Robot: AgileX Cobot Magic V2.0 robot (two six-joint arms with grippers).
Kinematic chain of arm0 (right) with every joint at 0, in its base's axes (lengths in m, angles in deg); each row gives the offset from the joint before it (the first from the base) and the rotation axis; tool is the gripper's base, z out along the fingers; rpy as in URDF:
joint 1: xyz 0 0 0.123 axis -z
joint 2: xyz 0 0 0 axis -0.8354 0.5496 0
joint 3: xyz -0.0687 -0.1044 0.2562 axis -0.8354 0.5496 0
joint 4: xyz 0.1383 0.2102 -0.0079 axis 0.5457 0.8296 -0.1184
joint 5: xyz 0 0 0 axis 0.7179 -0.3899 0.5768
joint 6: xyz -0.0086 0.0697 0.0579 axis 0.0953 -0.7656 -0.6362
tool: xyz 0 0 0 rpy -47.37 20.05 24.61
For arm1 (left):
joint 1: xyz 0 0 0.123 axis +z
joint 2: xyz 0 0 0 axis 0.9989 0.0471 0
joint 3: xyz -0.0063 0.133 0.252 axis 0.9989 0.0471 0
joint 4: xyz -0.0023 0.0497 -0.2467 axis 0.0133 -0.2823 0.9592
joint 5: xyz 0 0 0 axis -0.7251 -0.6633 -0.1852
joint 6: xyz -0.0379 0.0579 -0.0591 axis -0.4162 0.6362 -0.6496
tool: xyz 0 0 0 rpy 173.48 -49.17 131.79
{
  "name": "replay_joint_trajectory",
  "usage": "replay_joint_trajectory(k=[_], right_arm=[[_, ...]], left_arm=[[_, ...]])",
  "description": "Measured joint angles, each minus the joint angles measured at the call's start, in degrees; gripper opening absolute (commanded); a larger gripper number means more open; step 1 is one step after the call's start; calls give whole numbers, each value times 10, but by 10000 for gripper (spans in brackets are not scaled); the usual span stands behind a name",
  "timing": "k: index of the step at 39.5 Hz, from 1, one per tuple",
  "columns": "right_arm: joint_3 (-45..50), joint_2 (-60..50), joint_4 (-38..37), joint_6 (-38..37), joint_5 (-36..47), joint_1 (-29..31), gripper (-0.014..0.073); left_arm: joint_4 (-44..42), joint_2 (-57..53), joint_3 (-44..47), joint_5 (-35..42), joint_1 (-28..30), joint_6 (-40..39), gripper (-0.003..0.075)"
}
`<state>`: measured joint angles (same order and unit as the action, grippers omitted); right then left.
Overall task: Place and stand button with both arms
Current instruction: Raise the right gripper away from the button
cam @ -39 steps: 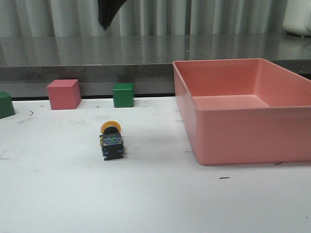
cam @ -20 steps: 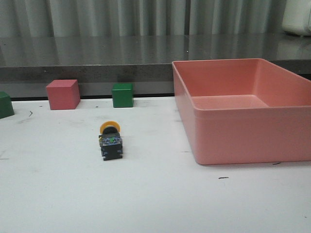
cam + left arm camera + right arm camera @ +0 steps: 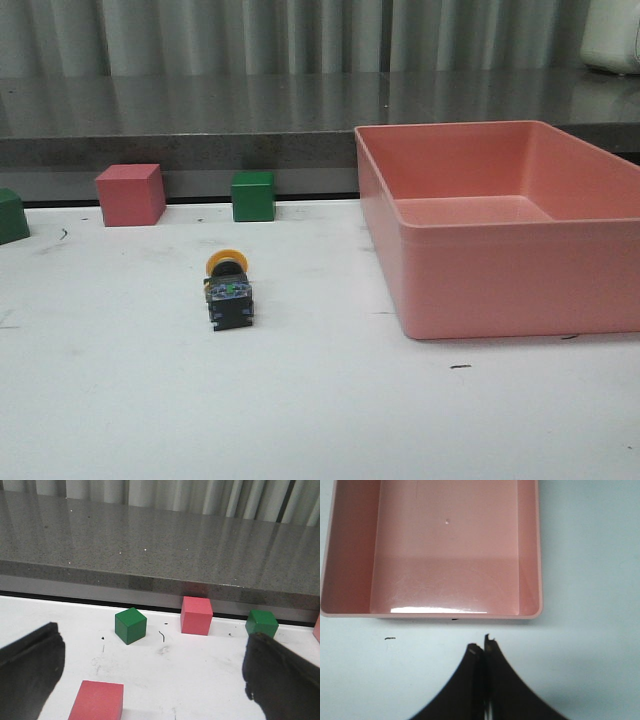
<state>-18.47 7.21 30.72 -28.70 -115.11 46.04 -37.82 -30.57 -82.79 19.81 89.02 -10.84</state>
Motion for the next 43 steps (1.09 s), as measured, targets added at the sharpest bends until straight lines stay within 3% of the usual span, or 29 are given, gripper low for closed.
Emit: replay_joint_trajectory(k=[15,21,29,43], right_arm=[[318,-287,-55,1,284,0,-71],[409,-408,-60,1,357,0,-71],[442,-507,-63,1,386,0,-71],[443,-520,-63,2,391,0,-71]], left_arm=[[0,0,0,0,0,0,692],[0,0,0,0,0,0,692],[0,0,0,0,0,0,692],[2,75,-36,-23,-14,14,692]])
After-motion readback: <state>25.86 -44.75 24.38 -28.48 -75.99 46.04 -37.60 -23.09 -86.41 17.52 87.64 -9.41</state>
